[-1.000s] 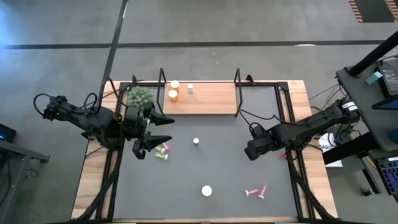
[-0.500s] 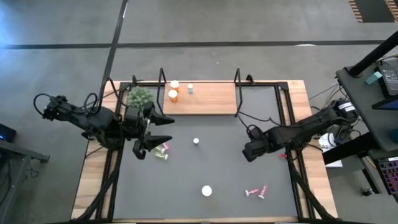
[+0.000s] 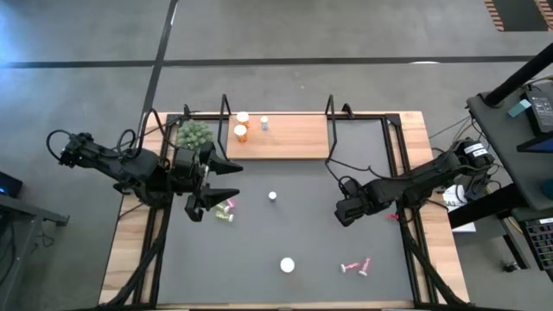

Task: Pick and place medicine bottles onto shelf by color
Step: Put the right yellow pill bottle on the shelf

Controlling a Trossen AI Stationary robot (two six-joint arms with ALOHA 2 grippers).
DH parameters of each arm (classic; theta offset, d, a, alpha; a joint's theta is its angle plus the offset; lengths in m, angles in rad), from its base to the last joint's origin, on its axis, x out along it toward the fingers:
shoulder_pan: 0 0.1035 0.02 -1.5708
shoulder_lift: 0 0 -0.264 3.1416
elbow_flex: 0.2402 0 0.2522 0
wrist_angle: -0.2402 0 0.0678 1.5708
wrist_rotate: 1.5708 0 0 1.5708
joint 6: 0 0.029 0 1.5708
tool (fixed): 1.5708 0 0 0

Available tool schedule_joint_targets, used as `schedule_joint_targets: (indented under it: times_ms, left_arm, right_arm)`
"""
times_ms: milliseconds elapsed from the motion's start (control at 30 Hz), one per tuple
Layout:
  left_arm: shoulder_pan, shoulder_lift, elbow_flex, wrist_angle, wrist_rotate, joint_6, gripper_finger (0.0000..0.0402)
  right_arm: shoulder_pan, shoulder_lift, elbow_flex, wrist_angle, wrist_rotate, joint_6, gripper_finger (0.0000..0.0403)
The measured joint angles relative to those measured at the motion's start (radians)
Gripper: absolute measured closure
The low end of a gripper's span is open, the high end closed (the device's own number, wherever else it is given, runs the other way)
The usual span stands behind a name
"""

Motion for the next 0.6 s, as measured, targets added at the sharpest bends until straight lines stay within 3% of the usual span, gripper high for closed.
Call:
schedule_joint_targets:
  times_ms: [333, 600]
  left_arm:
    - [0.0, 0.0, 0.0, 0.0, 0.0, 0.0, 0.0123]
    - [0.0, 0.0, 0.0, 0.0, 0.0, 0.0, 0.0123]
  right_arm:
    - [0.0, 0.004, 0.0, 0.0, 0.0, -0.005, 0.028]
    - [-0.001, 0.002, 0.014, 0.003, -0.059, -0.004, 0.0279]
